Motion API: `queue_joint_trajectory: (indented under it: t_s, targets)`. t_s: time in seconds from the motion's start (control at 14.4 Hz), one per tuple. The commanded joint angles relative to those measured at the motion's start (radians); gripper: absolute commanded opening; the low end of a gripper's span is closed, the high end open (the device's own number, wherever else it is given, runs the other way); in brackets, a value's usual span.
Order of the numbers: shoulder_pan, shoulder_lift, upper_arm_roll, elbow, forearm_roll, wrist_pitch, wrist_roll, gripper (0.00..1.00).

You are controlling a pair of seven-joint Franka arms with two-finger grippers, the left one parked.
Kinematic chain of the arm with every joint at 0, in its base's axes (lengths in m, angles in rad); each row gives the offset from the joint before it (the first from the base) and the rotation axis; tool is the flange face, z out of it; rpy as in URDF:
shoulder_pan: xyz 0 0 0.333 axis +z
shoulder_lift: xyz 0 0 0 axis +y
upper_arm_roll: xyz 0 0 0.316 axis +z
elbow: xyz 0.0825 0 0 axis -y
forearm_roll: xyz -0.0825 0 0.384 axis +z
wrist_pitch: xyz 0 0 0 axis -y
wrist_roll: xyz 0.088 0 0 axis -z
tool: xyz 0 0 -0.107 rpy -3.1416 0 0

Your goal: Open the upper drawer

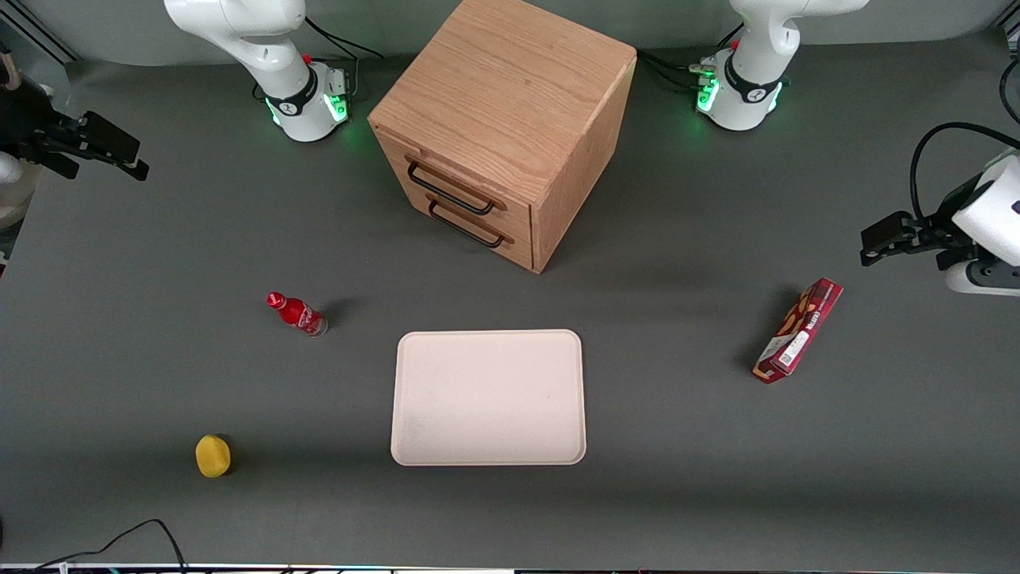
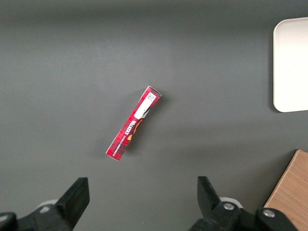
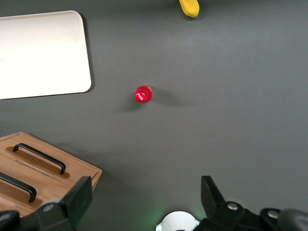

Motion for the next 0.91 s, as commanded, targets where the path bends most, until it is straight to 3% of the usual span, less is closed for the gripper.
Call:
queue_joint_trajectory:
  t_s: [0.0, 0.49, 0.7, 0.84]
  targets:
    - [0.007, 0.015, -0.015, 0.032, -0.008, -0.003, 0.003, 1.0]
    - [0.017, 0.055, -0.009, 0.108, -0.014, -0.006, -0.017, 1.0]
    - [0.019, 0.08, 0.054, 0.157, 0.004, -0.006, 0.002, 1.0]
    - [0.019, 0.08, 0.145, 0.162, 0.013, 0.0, 0.002, 1.0]
